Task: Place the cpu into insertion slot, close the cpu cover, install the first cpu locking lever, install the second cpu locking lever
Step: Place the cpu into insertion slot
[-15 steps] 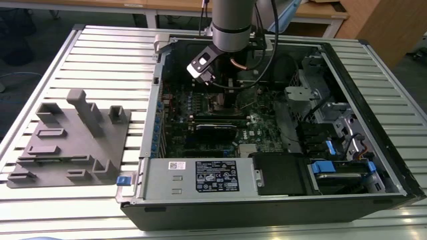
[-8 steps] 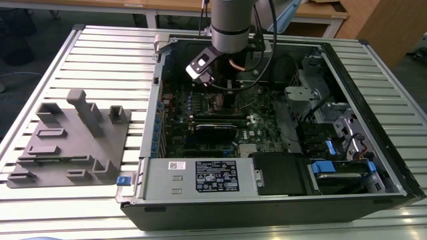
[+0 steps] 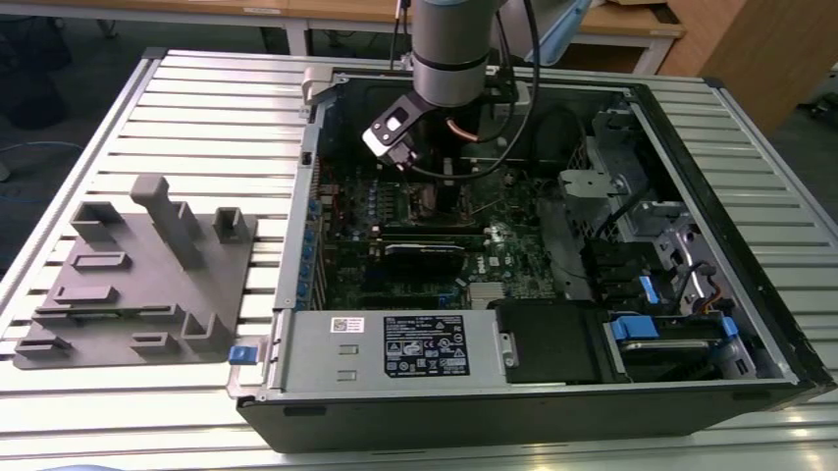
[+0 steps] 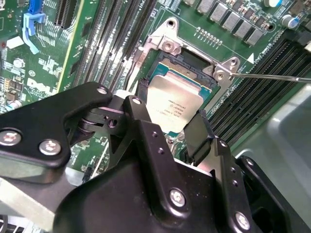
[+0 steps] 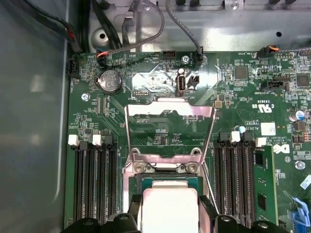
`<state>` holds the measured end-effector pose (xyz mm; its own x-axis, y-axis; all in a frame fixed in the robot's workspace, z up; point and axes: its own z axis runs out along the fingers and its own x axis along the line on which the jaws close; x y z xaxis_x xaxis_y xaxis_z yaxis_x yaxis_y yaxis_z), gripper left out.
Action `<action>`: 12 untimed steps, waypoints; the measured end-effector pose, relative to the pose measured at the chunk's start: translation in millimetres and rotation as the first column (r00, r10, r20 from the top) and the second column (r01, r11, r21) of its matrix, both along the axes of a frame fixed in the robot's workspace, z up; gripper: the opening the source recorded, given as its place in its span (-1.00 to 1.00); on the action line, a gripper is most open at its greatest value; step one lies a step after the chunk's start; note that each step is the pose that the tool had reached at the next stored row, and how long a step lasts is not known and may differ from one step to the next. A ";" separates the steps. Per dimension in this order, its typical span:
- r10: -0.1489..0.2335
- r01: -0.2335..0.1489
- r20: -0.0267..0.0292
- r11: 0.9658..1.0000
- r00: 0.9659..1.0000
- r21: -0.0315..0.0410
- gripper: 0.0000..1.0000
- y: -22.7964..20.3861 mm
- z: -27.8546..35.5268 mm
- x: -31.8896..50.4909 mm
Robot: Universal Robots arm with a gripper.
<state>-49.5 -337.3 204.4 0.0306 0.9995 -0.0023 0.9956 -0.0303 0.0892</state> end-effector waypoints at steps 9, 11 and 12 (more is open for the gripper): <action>-0.004 0.004 0.000 1.000 1.000 0.001 0.08 0.0 -4.8 -0.2; -0.004 0.004 0.000 1.000 1.000 0.002 0.08 0.1 -5.6 -0.4; -0.004 0.004 0.001 1.000 1.000 0.002 0.08 0.1 -6.3 -0.7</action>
